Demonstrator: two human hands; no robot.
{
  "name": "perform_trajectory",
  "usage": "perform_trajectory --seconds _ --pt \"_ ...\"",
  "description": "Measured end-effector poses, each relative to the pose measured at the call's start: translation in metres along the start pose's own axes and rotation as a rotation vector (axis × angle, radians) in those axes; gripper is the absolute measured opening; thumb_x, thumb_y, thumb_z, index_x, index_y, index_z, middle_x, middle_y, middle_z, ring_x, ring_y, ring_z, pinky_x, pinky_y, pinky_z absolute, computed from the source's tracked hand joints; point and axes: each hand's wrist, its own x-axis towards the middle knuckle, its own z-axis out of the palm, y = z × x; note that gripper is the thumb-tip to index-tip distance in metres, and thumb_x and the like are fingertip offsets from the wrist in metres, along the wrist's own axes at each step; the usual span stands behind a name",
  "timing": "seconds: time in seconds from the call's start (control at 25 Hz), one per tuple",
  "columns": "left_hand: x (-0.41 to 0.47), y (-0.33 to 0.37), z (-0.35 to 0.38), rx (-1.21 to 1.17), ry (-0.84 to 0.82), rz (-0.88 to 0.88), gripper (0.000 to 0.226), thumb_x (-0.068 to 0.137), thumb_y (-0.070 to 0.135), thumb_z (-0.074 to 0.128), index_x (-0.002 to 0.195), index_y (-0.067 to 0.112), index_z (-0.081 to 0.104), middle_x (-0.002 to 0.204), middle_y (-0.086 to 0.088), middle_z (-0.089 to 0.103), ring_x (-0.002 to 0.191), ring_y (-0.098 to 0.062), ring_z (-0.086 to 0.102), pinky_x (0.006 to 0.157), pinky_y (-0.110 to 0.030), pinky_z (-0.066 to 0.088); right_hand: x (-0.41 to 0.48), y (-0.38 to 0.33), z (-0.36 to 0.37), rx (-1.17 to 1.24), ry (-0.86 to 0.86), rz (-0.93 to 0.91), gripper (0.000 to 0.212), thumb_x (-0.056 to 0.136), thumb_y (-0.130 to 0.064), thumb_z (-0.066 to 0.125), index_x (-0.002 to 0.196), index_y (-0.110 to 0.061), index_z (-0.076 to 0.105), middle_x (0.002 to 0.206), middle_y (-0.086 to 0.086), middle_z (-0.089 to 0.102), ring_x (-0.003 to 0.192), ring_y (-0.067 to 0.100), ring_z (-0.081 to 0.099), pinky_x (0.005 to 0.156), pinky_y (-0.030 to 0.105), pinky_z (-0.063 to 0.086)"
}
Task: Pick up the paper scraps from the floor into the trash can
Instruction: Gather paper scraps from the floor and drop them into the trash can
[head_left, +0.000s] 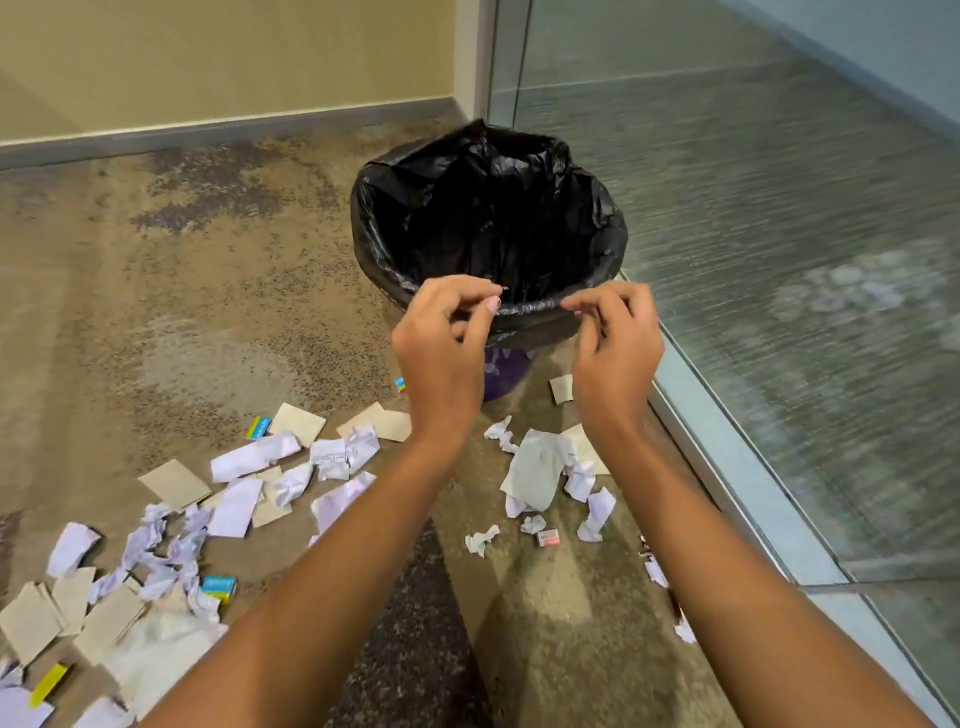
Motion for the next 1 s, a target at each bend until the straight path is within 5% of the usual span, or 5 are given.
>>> perform_trajectory --seconds 0.28,0.4,0.48,0.72,1.0 --pt "-0.122 -0.092 0.017 0.144 -0.328 -0.096 0.009 0.085 0.013 0.066 0.088 0.02 0.071 0.096 0.014 0.065 0.088 0.005 0.058 0.075 -0.013 0.046 -0.096 0.09 -0.005 -0.182 -0.196 0.186 0.025 0.083 0.011 0.054 0.09 -0.008 0.07 0.093 0.009 0.06 0.083 0.018 0.057 0.073 -0.001 0.031" --pt "-0.147 -0.134 0.026 0.267 -0.477 -0.144 0.016 0.087 0.018 0.063 0.101 0.023 0.068 0.113 0.01 0.06 0.106 -0.008 0.054 0.09 -0.034 0.047 -0.118 0.132 -0.002 -0.284 -0.331 0.315 0.027 0.083 0.006 0.059 0.106 -0.006 0.066 0.104 0.015 0.059 0.092 0.032 0.061 0.082 0.021 0.043" --pt "-0.152 -0.154 0.035 0.427 -0.582 -0.13 0.039 0.084 0.029 0.065 0.122 0.024 0.057 0.132 0.002 0.048 0.122 -0.017 0.039 0.102 -0.04 0.039 -0.124 0.158 0.002 -0.367 -0.505 0.426 0.045 0.082 -0.008 0.068 0.125 -0.012 0.056 0.126 0.017 0.05 0.114 0.038 0.051 0.096 0.04 0.043" --pt "-0.125 -0.185 0.086 0.77 -0.885 -0.295 0.118 0.056 0.068 0.072 0.147 0.042 0.001 0.157 -0.011 -0.012 0.142 -0.043 -0.007 0.111 -0.062 0.003 -0.114 0.192 0.019 -0.408 -0.795 0.558 0.09 0.073 -0.049 0.074 0.146 -0.037 0.023 0.159 0.008 0.006 0.142 0.036 0.01 0.113 0.053 0.016" --pt "-0.123 -0.195 0.11 0.9 -0.995 -0.063 0.088 0.075 0.055 0.067 0.146 0.039 0.018 0.158 -0.009 -0.001 0.142 -0.043 -0.003 0.118 -0.052 0.007 -0.135 0.196 0.018 -0.588 -0.896 0.365 0.075 0.076 -0.043 0.072 0.14 -0.041 0.034 0.157 -0.005 0.012 0.141 0.031 0.008 0.112 0.051 0.012"
